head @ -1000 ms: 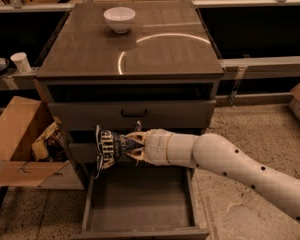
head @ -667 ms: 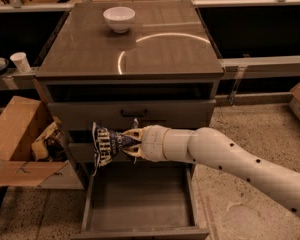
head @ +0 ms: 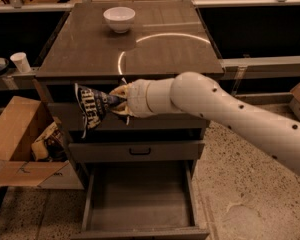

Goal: Pick blue chip bag from bottom drawer and place on counter

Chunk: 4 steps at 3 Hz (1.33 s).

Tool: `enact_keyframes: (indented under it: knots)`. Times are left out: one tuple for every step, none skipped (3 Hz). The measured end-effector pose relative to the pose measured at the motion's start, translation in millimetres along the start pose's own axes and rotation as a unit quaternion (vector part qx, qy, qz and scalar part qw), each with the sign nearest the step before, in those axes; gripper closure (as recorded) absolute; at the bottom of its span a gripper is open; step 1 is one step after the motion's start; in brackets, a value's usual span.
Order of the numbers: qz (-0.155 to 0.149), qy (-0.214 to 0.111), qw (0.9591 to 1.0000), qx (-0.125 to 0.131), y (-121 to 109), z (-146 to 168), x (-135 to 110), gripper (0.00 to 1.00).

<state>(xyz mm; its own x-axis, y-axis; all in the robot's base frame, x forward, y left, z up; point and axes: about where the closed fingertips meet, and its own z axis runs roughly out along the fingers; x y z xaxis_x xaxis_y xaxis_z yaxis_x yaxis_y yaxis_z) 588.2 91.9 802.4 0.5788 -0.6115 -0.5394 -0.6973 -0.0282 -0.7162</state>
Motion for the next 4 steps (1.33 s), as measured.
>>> enact_keyframes:
  knots:
    - [-0.036, 0.001, 0.9991, 0.024, -73.4, -0.6, -20.2, 1.0]
    - [-0.036, 0.001, 0.9991, 0.024, -73.4, -0.6, -20.2, 1.0]
    - [-0.039, 0.003, 0.999, 0.021, -88.1, 7.0, -23.8, 1.0]
    - [-0.042, -0.001, 0.9991, 0.005, -121.1, 27.6, -32.4, 1.0]
